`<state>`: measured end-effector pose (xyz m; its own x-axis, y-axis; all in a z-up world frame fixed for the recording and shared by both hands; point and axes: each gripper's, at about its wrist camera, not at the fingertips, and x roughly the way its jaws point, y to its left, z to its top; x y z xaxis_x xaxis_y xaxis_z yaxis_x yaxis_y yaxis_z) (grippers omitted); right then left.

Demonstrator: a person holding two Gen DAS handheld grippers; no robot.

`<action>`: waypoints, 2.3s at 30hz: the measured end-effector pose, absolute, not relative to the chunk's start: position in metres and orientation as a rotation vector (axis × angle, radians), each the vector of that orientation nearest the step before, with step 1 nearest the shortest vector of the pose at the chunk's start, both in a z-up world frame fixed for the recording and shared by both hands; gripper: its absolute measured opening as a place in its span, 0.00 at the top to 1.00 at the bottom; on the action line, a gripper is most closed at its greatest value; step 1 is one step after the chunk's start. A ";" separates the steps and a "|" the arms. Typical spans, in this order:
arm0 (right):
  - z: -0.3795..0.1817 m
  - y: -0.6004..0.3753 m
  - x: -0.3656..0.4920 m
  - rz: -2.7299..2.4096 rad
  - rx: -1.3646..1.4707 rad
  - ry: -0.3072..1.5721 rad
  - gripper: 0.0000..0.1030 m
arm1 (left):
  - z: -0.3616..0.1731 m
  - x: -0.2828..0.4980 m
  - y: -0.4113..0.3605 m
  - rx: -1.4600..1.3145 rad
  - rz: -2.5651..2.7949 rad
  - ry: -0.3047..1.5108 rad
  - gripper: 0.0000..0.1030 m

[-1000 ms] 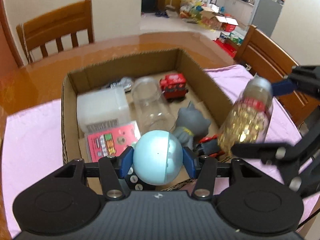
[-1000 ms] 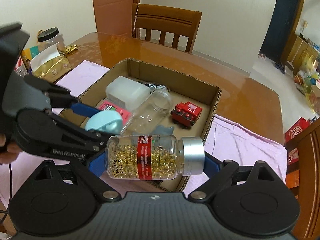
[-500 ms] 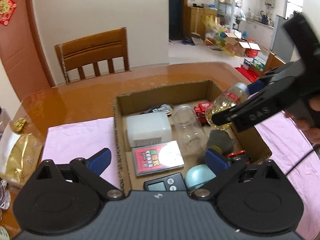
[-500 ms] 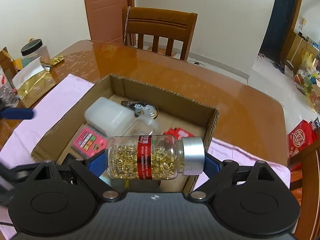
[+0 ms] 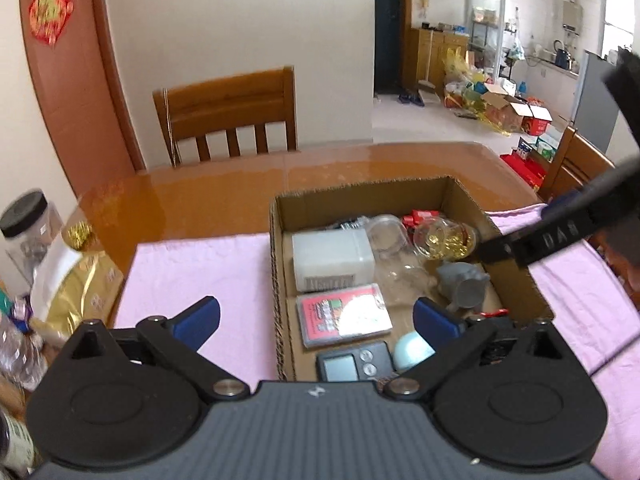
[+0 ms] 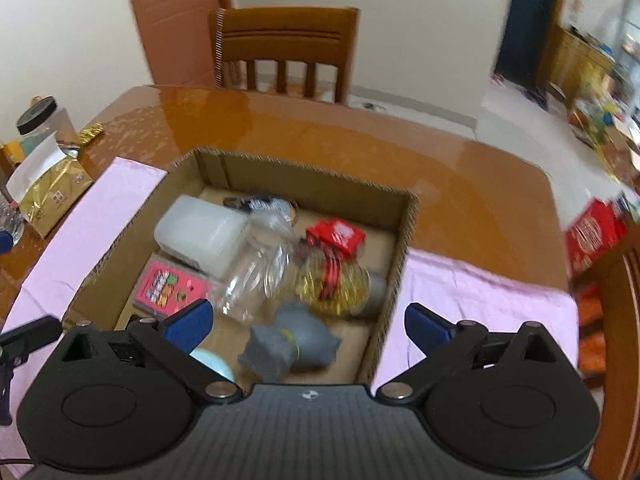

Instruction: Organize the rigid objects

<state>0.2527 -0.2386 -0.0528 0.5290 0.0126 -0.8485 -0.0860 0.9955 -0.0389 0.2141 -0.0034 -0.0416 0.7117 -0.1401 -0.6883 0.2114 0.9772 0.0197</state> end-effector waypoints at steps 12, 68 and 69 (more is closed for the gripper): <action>-0.030 -0.209 0.175 -0.167 -0.029 1.025 0.00 | -0.017 0.203 -0.018 0.105 -0.150 0.878 0.01; -0.018 -0.202 0.151 -0.227 0.023 0.984 0.00 | -0.002 0.195 -0.022 0.137 -0.103 0.884 0.01; -0.018 -0.202 0.151 -0.227 0.023 0.985 0.00 | -0.002 0.195 -0.022 0.137 -0.103 0.885 0.01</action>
